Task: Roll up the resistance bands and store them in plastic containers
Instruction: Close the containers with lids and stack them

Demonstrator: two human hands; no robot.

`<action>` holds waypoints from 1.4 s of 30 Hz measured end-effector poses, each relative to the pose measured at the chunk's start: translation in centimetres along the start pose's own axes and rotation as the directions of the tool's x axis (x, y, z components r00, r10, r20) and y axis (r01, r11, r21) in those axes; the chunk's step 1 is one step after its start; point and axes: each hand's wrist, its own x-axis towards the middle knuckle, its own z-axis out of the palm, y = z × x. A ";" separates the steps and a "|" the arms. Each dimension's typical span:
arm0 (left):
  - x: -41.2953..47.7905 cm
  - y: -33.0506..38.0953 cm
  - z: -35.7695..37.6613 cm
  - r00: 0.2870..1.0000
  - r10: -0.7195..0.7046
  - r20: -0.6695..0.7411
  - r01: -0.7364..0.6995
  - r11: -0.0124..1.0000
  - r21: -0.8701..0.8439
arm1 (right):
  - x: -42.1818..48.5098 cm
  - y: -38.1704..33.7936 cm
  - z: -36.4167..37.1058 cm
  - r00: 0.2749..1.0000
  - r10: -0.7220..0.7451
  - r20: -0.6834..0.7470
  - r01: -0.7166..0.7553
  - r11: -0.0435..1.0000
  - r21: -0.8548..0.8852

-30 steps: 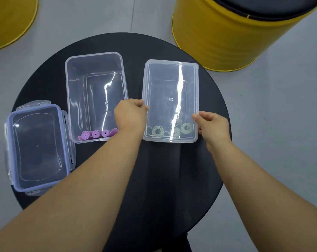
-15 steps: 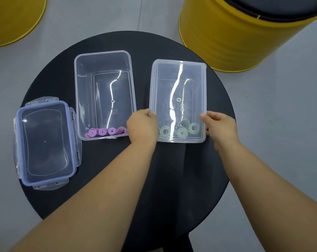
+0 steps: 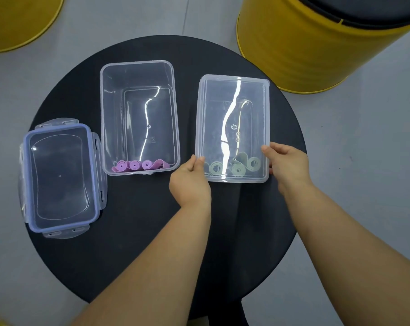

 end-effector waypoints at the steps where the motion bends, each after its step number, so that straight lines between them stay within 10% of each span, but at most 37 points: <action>1: 0.1 -0.1 -0.1 1.000 -0.013 -0.002 0.013 1.000 -0.022 | 0.0 0.0 0.0 1.000 0.001 -0.002 -0.001 1.000 0.000; 17: 0.7 0.1 -0.2 0.998 0.058 -0.017 -0.056 0.992 0.117 | 0.9 0.3 -0.1 1.000 -0.010 -0.002 0.010 0.998 -0.059; 29: 3.8 5.5 2.4 0.715 0.454 0.532 -0.680 0.271 0.682 | 3.6 -3.7 0.8 0.960 -0.269 0.073 0.278 0.895 -0.348; 42: 7.1 4.4 4.3 0.652 0.466 0.598 -0.723 0.144 0.675 | 6.1 -3.1 3.1 0.912 -0.407 0.038 0.368 0.776 -0.512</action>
